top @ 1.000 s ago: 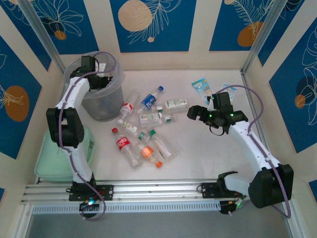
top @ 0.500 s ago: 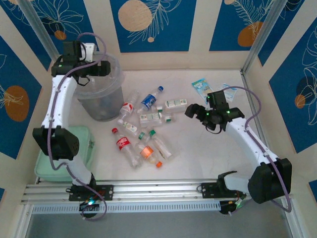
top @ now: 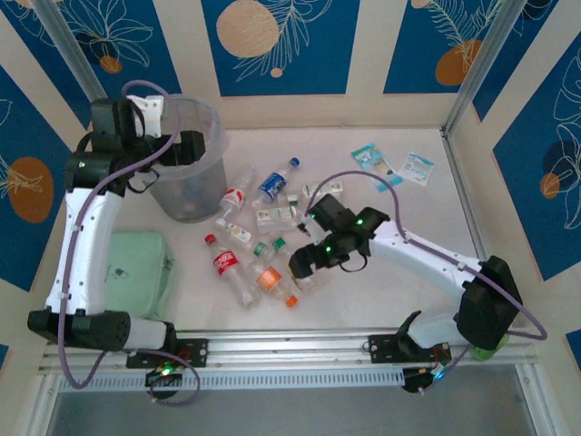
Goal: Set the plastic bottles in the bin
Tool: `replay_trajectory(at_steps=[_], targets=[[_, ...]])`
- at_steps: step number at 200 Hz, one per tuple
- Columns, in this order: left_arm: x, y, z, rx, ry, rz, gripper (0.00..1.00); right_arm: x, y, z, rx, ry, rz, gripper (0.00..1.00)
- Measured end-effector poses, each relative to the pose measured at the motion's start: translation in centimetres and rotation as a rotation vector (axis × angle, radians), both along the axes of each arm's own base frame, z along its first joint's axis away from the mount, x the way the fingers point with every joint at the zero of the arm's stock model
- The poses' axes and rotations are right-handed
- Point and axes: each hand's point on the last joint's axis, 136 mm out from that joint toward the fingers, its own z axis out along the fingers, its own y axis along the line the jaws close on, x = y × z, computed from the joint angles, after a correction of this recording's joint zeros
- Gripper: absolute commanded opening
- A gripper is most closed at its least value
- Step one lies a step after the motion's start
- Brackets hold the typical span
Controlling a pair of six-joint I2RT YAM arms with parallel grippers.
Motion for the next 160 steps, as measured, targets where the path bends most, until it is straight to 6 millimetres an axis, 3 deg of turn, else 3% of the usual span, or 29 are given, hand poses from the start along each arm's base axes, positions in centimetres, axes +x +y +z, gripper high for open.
replay_trajectory(at_steps=[33, 54, 106, 160], targets=[[-0.2, -0.6, -2.9, -0.066, 0.073, 0.014, 0.98, -0.5, 0.0, -3.5, -0.128, 0.037, 0.036, 0.99], [-0.1, -0.8, -3.6, -0.089, 0.089, 0.019, 0.98, 0.1, -0.2, -5.1, -0.189, 0.045, 0.028, 0.99], [0.3, -0.9, -2.8, -0.100, 0.056, 0.017, 0.98, 0.8, 0.4, -7.0, -0.248, 0.016, 0.021, 0.89], [0.6, -0.9, -2.8, -0.103, 0.045, 0.018, 0.98, 1.4, -0.4, -7.2, -0.298, -0.024, 0.000, 0.67]])
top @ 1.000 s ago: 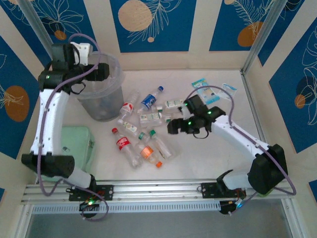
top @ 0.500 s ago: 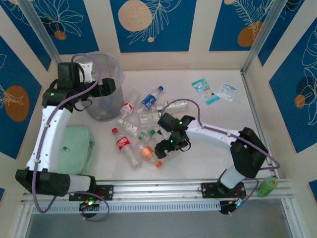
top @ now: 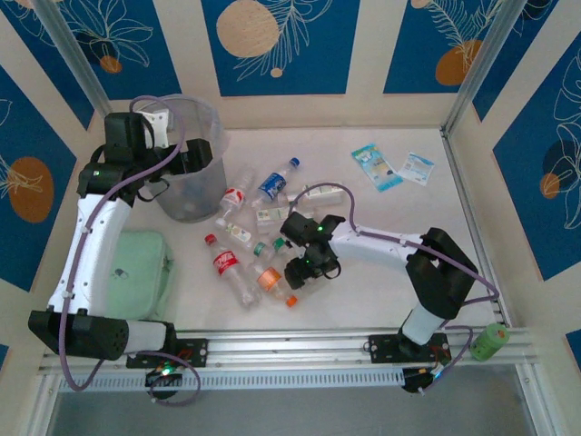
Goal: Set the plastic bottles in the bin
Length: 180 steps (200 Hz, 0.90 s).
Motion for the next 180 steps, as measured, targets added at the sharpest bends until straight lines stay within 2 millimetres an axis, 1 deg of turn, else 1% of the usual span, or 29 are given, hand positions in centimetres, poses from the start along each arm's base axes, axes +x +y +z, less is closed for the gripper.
replay_trajectory(at_steps=[9, 33, 58, 73, 87, 100, 112, 129, 150, 165, 180], targets=[[0.0, 0.0, 0.0, 0.000, -0.001, 0.000, 0.98, 0.1, -0.1, 0.0, -0.007, -0.005, 0.002, 0.64], [0.2, 0.0, 0.3, -0.005, -0.012, 0.002, 0.98, 0.2, -0.4, 0.4, -0.009, -0.020, -0.002, 0.62], [0.2, 0.0, 0.4, -0.018, -0.010, 0.011, 0.98, 0.1, -0.6, 2.0, 0.017, -0.048, 0.002, 0.56], [0.3, -0.3, 0.7, -0.038, -0.016, 0.004, 0.98, 0.2, -0.7, 3.7, 0.068, -0.081, 0.003, 0.54], [0.4, -0.8, 1.4, -0.081, -0.050, -0.008, 0.98, 0.4, -1.2, 5.9, 0.149, -0.116, -0.019, 0.53], [0.3, -1.3, 2.1, -0.135, -0.077, -0.013, 0.96, 1.1, -2.2, 8.1, 0.233, -0.161, -0.064, 0.50], [0.4, -1.8, 2.9, -0.210, -0.101, -0.012, 0.96, 2.3, -3.3, 10.0, 0.323, -0.224, -0.125, 0.48], [0.6, -3.0, 4.1, -0.305, -0.136, -0.024, 0.97, 4.3, -4.7, 12.5, 0.457, -0.332, -0.214, 0.37], [0.4, -5.5, 5.4, -0.372, -0.160, -0.056, 0.99, 6.7, -5.7, 14.8, 0.613, -0.437, -0.302, 0.36], [-0.1, -7.8, 6.6, -0.413, -0.186, -0.096, 1.00, 8.0, -5.5, 16.0, 0.690, -0.471, -0.313, 0.36], [-0.6, -10.4, 7.4, -0.453, -0.193, -0.150, 1.00, 8.7, -4.7, 16.8, 0.743, -0.486, -0.284, 0.35]])
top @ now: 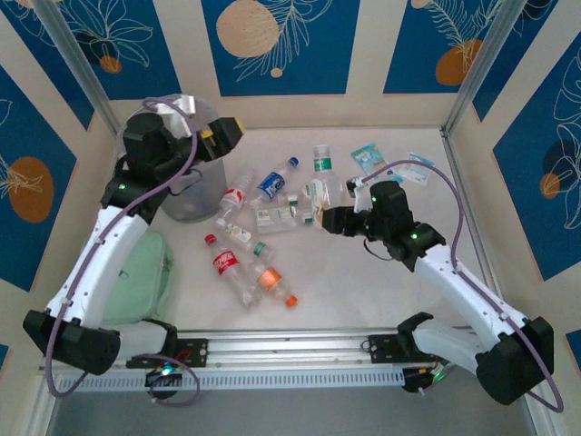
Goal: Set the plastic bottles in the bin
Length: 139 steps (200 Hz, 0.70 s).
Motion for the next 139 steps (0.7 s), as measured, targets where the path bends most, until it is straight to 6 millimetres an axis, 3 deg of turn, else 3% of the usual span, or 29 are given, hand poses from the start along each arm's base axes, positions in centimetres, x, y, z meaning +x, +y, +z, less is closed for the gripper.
replay_trajectory(at_steps=[27, 71, 98, 139], targets=[[0.3, -4.8, -0.7, -0.033, 0.013, -0.093, 1.00, 0.6, 1.5, 1.2, 0.032, -0.039, 0.069, 0.33], [2.3, -11.1, -6.3, -0.017, 0.137, -0.182, 0.88, 1.0, 3.0, 3.1, 0.082, -0.099, 0.129, 0.32], [3.4, -13.3, -8.2, -0.035, 0.175, -0.212, 0.80, 0.8, 3.8, 2.9, 0.086, -0.091, 0.154, 0.32], [3.6, -14.2, -7.8, -0.052, 0.165, -0.231, 0.55, 0.6, 4.5, 2.4, 0.080, -0.082, 0.175, 0.32]])
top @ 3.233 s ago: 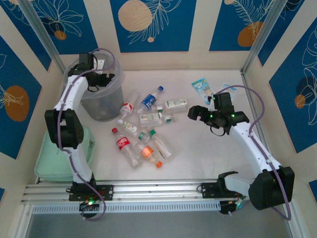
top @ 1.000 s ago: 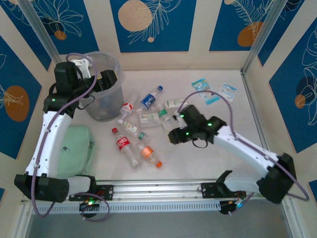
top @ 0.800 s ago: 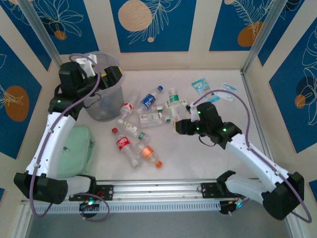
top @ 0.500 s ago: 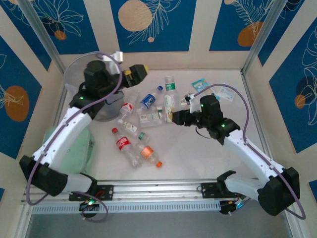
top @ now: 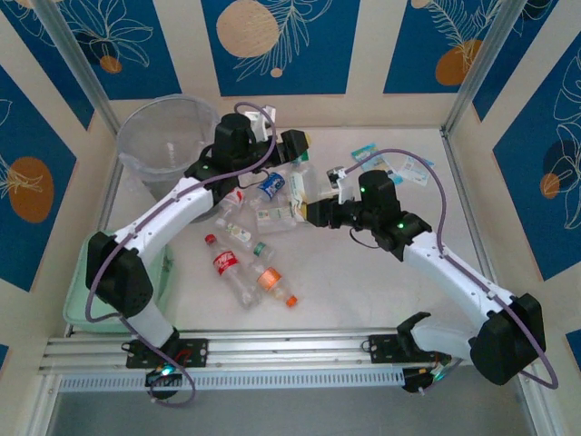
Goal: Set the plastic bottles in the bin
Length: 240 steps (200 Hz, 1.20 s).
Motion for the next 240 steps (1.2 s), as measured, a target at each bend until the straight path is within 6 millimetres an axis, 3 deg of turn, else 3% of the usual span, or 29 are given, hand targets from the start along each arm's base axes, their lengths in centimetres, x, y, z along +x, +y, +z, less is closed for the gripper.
replay_trajectory(at_steps=[30, 49, 72, 98, 130, 156, 185, 209, 240], targets=[[0.1, 0.0, 0.1, 0.005, -0.015, 0.002, 0.36, 0.3, 0.3, -0.1, 0.004, 0.000, 0.006, 0.32], [0.2, 0.1, 0.0, 0.017, -0.028, 0.004, 0.31, 0.3, 0.4, -0.2, 0.005, 0.002, 0.010, 0.34], [0.3, 0.2, -0.1, 0.030, -0.031, 0.009, 0.27, 0.4, 0.5, -0.3, 0.006, 0.011, 0.014, 0.59], [0.3, 0.5, 0.5, 0.046, -0.037, 0.010, 0.26, 0.7, 0.3, -0.1, 0.003, 0.007, 0.005, 1.00], [1.4, 2.3, 3.8, 0.041, -0.096, 0.035, 0.23, 2.0, -1.7, 0.4, -0.015, -0.004, -0.076, 0.99], [3.5, 6.7, 8.4, 0.058, -0.188, 0.122, 0.21, 2.3, -3.7, 0.5, -0.031, 0.008, -0.138, 0.99], [5.6, 14.3, 14.6, 0.110, -0.356, 0.328, 0.08, 2.2, -5.2, 0.0, -0.057, 0.031, -0.189, 0.99], [5.6, 20.9, 17.3, 0.181, -0.444, 0.523, 0.00, 1.8, -5.6, -0.2, -0.062, 0.043, -0.198, 0.99], [5.3, 28.2, 20.5, 0.318, -0.544, 0.741, 0.00, 1.5, -5.8, -1.0, -0.067, 0.074, -0.206, 0.99]])
